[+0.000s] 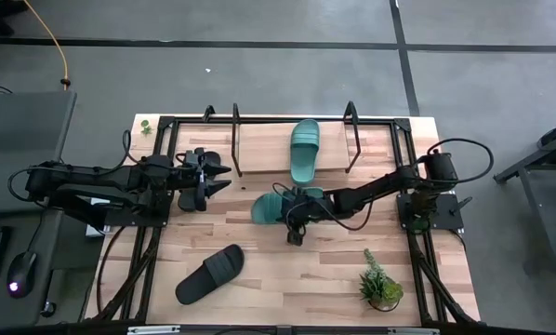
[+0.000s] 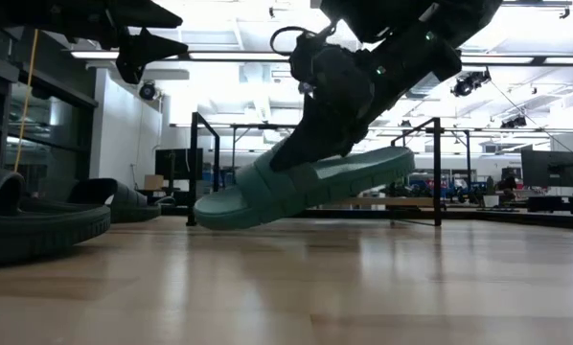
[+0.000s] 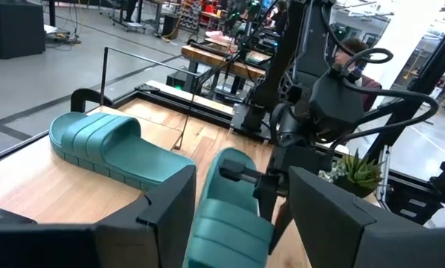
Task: Pick and place slides into the shelf
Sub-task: Put the green slipper on the shelf
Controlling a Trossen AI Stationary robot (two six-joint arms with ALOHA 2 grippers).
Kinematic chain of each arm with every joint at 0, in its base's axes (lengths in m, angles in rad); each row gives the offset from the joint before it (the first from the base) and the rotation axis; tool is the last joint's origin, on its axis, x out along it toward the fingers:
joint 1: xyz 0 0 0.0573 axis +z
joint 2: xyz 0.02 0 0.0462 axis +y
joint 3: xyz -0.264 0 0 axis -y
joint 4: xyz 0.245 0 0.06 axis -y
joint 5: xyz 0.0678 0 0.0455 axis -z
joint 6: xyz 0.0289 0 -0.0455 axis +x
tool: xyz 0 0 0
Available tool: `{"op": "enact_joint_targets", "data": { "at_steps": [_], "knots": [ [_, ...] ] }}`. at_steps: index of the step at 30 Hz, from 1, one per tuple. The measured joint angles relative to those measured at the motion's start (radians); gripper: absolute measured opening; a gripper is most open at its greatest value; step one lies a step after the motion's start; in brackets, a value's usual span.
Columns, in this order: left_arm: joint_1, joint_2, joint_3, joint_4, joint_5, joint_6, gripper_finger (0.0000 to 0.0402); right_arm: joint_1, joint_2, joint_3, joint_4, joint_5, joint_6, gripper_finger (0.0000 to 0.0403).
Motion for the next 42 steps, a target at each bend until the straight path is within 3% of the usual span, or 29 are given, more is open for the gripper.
{"op": "enact_joint_targets", "data": {
  "at_steps": [14,24,42],
  "knots": [
    [0.0,0.008,0.0,-0.005,0.019,-0.06,0.0198,0.085,-0.011,0.185,-0.19,0.386,-0.15,0.0],
    [0.0,0.064,0.0,-0.006,0.06,-0.118,0.0198,0.146,-0.011,0.275,-0.23,0.525,-0.253,0.0],
    [0.0,0.117,0.0,0.003,0.095,-0.197,0.0198,0.21,-0.011,0.338,-0.231,0.628,-0.331,0.0]
  ]
}}
